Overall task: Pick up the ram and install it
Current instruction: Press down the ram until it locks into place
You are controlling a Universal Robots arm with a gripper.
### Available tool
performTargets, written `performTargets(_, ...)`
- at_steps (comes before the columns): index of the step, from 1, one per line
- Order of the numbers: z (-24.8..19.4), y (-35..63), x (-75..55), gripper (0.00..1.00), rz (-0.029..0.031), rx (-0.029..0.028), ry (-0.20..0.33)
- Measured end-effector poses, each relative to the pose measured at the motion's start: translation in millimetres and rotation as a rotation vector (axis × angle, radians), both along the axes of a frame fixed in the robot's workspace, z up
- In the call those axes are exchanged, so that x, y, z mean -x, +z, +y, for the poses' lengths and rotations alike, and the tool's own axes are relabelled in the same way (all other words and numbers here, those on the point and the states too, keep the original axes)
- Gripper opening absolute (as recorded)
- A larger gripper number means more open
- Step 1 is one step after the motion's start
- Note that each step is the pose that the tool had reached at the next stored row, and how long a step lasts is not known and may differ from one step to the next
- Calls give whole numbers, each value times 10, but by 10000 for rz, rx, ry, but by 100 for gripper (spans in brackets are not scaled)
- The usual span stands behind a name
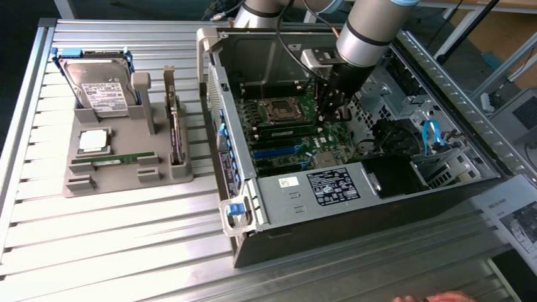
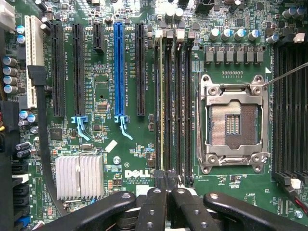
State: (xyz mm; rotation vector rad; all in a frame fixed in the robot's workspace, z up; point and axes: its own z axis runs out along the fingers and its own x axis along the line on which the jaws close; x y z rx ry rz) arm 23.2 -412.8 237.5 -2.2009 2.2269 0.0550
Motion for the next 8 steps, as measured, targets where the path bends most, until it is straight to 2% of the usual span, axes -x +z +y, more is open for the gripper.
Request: performTargets(8, 0, -14, 0, 10, 0, 0, 0)
